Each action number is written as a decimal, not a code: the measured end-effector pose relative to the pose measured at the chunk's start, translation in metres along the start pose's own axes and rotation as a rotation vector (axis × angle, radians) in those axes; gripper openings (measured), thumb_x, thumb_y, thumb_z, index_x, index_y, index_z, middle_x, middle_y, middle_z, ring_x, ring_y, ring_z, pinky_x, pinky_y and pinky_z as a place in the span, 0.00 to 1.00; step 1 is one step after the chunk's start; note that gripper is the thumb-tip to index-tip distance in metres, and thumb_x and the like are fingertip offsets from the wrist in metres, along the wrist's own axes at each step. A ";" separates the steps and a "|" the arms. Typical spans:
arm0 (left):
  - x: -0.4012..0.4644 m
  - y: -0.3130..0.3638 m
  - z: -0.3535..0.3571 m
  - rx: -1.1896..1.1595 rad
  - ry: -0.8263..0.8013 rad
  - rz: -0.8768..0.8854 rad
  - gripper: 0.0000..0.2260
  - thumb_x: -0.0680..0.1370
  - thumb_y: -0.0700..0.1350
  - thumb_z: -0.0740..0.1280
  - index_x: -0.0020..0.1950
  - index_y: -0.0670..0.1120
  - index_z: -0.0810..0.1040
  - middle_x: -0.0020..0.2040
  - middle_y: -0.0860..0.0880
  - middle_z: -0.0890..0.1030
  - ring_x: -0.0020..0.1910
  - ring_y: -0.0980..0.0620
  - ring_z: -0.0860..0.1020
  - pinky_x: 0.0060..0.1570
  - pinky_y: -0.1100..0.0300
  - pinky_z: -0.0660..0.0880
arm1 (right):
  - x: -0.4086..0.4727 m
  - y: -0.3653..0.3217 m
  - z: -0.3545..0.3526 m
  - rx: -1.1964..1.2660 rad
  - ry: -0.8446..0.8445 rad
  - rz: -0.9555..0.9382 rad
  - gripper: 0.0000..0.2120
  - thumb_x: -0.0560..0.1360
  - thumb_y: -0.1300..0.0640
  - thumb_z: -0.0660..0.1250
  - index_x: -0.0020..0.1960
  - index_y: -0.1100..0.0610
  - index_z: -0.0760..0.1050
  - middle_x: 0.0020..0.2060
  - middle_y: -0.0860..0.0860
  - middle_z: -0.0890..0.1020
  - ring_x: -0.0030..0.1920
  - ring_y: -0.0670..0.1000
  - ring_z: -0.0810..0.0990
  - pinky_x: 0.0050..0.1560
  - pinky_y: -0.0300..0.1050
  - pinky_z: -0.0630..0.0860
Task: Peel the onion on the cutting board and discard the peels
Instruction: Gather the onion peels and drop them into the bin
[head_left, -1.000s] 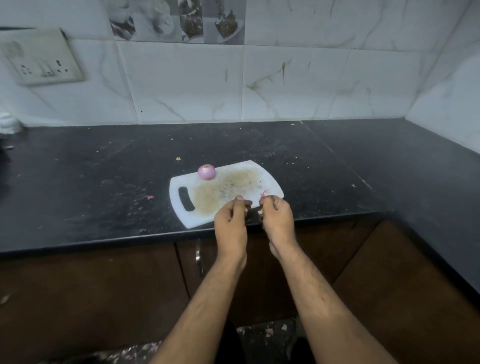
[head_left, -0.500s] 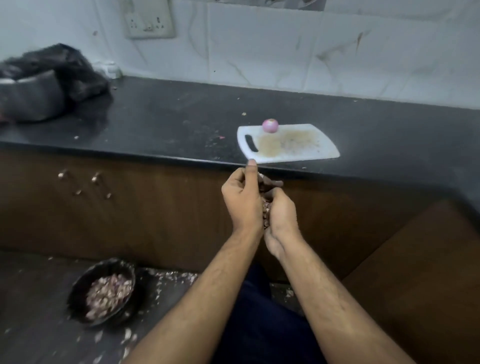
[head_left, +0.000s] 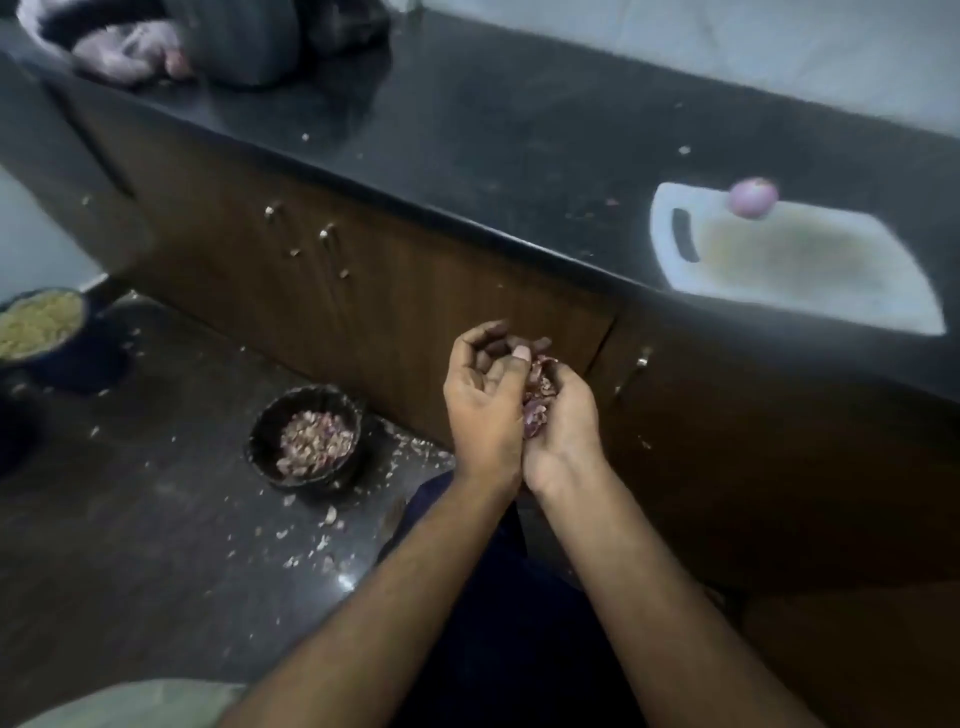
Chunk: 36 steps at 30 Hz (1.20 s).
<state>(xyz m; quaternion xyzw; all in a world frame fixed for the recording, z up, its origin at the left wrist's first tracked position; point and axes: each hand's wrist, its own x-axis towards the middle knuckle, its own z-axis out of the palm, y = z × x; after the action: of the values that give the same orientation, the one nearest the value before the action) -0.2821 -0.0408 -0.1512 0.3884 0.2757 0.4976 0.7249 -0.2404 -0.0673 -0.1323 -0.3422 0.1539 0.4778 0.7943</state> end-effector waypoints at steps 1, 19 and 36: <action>0.010 -0.003 -0.008 0.015 0.040 -0.004 0.12 0.81 0.28 0.63 0.58 0.43 0.78 0.47 0.42 0.84 0.52 0.44 0.86 0.56 0.55 0.81 | 0.013 0.009 0.002 -0.017 0.017 0.038 0.19 0.85 0.53 0.55 0.50 0.62 0.82 0.45 0.58 0.86 0.50 0.55 0.85 0.56 0.47 0.80; 0.189 0.010 -0.202 0.037 0.806 -0.018 0.19 0.88 0.47 0.56 0.55 0.35 0.81 0.44 0.44 0.87 0.45 0.50 0.85 0.51 0.58 0.82 | 0.187 0.207 0.112 -0.392 0.091 0.556 0.22 0.83 0.56 0.56 0.44 0.63 0.86 0.44 0.60 0.88 0.45 0.55 0.88 0.55 0.46 0.80; 0.228 0.024 -0.260 -0.463 1.105 -0.066 0.39 0.83 0.70 0.47 0.71 0.38 0.75 0.68 0.40 0.79 0.66 0.46 0.79 0.69 0.54 0.75 | 0.227 0.252 0.150 -0.611 0.213 0.625 0.14 0.83 0.49 0.64 0.56 0.60 0.78 0.59 0.59 0.81 0.60 0.55 0.79 0.60 0.46 0.78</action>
<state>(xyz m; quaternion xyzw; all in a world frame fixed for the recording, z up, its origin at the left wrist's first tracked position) -0.4185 0.2529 -0.2761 -0.1046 0.5082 0.6504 0.5548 -0.3578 0.2618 -0.2540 -0.5456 0.1827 0.6804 0.4539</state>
